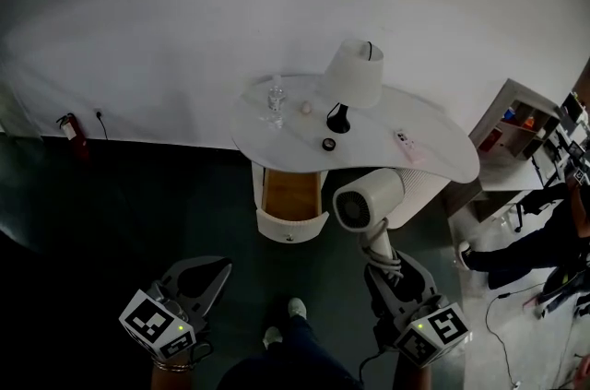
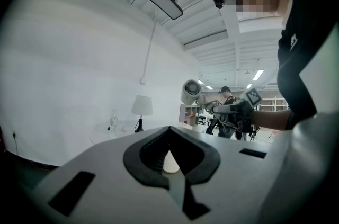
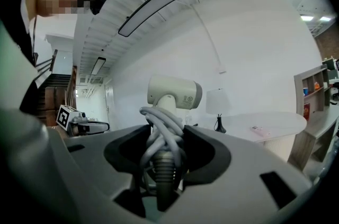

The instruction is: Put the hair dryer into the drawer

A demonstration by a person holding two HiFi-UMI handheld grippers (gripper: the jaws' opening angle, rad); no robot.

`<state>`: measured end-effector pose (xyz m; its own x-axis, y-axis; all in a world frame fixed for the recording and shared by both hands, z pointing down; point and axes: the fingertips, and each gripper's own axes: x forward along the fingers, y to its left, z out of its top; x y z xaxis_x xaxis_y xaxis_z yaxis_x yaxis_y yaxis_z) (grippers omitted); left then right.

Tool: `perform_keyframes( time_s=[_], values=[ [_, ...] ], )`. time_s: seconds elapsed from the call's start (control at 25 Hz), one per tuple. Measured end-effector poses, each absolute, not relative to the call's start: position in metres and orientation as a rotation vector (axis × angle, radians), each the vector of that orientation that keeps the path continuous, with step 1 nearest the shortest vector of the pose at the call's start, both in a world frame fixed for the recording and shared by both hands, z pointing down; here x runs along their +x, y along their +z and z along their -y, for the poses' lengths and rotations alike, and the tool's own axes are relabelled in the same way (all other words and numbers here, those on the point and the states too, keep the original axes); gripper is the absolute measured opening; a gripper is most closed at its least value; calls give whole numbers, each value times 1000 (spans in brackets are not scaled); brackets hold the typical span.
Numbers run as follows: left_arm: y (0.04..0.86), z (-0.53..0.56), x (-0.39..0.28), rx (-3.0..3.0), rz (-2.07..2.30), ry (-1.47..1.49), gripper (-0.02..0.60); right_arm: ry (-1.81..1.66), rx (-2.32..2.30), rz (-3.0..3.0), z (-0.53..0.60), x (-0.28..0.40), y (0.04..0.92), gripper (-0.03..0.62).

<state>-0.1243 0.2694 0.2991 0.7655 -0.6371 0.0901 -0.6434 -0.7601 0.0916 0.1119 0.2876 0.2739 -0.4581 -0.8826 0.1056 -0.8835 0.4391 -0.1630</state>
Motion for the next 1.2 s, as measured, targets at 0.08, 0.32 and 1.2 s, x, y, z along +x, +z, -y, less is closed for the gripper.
perform_keyframes(
  time_s=[0.08,0.32,1.2],
  values=[
    [303,-267,-127,2837,1033,88,8,318,1636,2656,-285,110,278,210],
    [311,-257,-135,2809,1045,84,8,336,1611,2632,-270,104,287,210],
    [297,-156,-109,2801,1065,64,8,331,1565,2626,-158,123,282,210]
  ],
)
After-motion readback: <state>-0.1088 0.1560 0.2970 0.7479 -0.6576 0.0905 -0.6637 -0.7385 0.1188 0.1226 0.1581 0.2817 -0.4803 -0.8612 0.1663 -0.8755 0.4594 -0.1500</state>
